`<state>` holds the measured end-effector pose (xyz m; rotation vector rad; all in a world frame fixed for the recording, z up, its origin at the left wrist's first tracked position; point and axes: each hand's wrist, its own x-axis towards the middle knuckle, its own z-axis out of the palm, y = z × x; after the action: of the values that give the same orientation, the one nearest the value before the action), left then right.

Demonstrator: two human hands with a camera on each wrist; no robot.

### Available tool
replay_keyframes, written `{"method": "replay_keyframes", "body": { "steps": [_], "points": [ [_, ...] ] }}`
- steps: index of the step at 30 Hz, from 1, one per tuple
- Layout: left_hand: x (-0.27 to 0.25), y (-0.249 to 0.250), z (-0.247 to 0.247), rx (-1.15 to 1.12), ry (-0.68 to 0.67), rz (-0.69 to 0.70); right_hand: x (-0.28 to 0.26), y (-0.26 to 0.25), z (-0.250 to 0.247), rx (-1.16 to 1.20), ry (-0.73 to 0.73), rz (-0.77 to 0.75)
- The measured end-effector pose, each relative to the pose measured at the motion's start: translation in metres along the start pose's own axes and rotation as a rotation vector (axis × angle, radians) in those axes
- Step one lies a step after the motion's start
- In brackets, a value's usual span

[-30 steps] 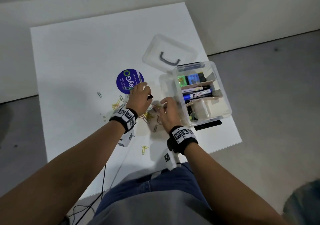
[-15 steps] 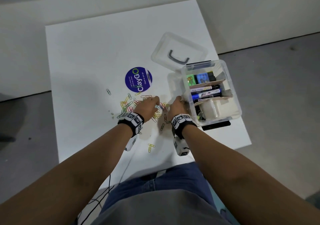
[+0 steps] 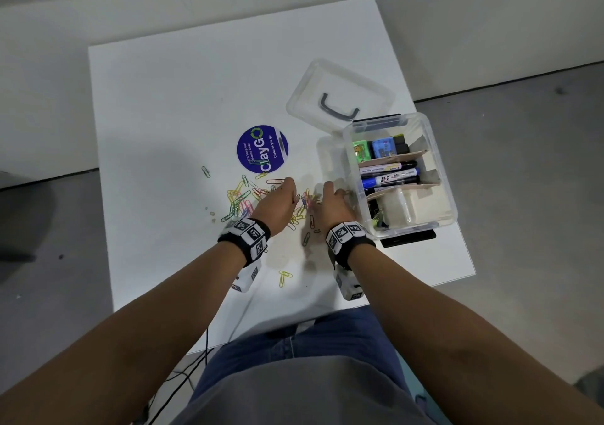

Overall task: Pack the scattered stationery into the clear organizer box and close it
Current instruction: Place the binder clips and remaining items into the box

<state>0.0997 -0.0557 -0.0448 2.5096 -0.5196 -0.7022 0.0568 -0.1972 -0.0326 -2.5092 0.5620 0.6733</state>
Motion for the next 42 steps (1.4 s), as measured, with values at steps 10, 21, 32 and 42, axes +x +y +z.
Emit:
{"method": "replay_keyframes", "body": {
  "steps": [10, 21, 32, 42],
  "points": [
    [0.021, 0.029, -0.002, 0.114, -0.061, 0.049, -0.017, -0.008, -0.018, -0.014, -0.056, 0.054],
    [0.019, 0.040, 0.012, 0.341, -0.113, 0.123, -0.062, 0.018, -0.092, 0.085, -0.021, -0.109],
    [-0.004, 0.101, -0.037, -0.076, 0.051, 0.150, -0.087, 0.072, -0.118, 0.075, 0.128, -0.113],
    [0.001, 0.192, -0.014, 0.148, -0.238, 0.444, -0.058, 0.131, -0.136, 0.215, 0.322, 0.116]
  ]
}}
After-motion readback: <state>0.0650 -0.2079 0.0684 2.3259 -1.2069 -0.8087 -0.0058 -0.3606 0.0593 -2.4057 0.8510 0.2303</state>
